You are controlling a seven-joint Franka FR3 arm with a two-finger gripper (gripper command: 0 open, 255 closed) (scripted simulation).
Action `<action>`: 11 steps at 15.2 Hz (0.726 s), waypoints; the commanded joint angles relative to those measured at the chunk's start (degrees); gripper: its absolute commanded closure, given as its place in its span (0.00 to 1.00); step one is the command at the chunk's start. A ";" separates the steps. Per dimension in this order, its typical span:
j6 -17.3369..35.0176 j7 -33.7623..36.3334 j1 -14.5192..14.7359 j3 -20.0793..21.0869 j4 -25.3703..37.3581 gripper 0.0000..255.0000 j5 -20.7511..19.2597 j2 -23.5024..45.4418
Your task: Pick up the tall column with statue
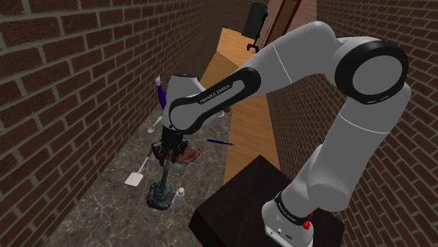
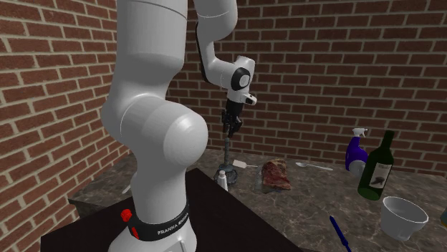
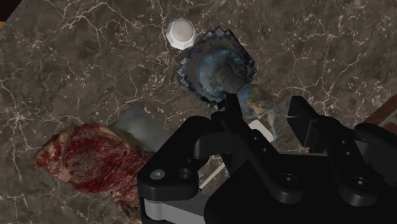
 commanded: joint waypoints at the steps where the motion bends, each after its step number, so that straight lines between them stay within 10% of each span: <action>1: -0.01 -0.01 -0.01 -0.01 -0.05 1.00 -0.01 0.04; 11: -6.70 0.68 -0.36 0.10 1.34 1.00 0.42 -5.37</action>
